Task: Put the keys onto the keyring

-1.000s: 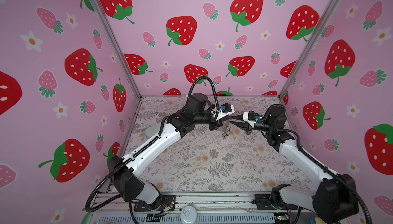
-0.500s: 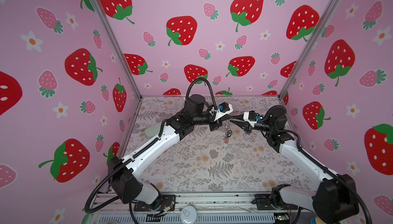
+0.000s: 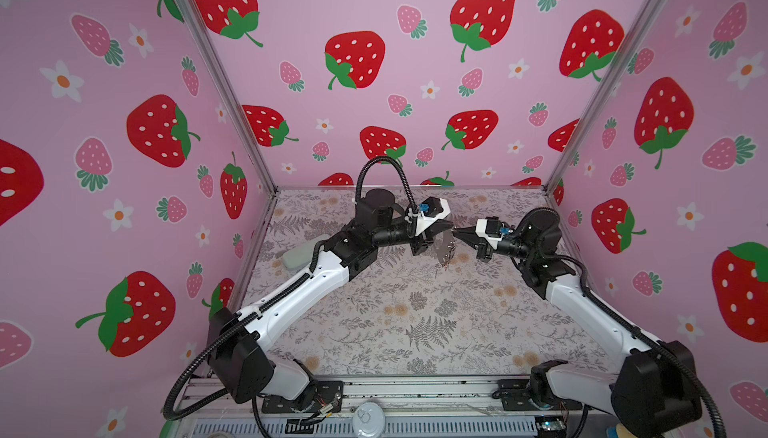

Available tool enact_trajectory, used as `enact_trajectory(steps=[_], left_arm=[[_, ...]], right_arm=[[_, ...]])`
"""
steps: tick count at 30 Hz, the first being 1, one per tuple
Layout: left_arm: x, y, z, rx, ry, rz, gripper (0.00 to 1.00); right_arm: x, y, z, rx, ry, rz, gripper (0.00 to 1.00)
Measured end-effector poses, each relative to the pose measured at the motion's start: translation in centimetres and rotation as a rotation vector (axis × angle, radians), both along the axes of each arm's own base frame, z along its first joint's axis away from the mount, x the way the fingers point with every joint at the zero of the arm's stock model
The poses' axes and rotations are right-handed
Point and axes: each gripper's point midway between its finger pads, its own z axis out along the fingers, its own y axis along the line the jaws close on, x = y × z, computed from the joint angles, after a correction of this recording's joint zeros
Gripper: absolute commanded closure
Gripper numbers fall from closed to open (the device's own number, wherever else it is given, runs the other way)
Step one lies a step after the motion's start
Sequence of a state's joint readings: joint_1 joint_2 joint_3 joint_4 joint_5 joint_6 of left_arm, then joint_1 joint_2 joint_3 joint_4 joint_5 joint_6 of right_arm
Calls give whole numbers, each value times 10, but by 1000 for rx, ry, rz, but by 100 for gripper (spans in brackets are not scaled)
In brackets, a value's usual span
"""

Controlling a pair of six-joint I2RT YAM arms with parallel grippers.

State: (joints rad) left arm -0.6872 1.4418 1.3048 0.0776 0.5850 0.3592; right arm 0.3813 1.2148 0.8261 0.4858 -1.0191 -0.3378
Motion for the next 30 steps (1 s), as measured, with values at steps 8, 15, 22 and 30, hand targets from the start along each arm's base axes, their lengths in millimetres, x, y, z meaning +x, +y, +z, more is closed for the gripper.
enact_trajectory(steps=[8, 15, 22, 30], left_arm=[[7, -2, 5, -107, 3, 37, 100], [12, -6, 8, -163, -12, 91, 100], [17, -16, 9, -232, -38, 146, 100], [29, -26, 10, -299, -69, 202, 100]], right_arm=[[7, 1, 0, -5, -28, -47, 96], [14, 0, 3, -7, -61, -96, 96], [21, 2, 7, -9, -91, -151, 95], [31, -1, 10, -9, -109, -226, 93]])
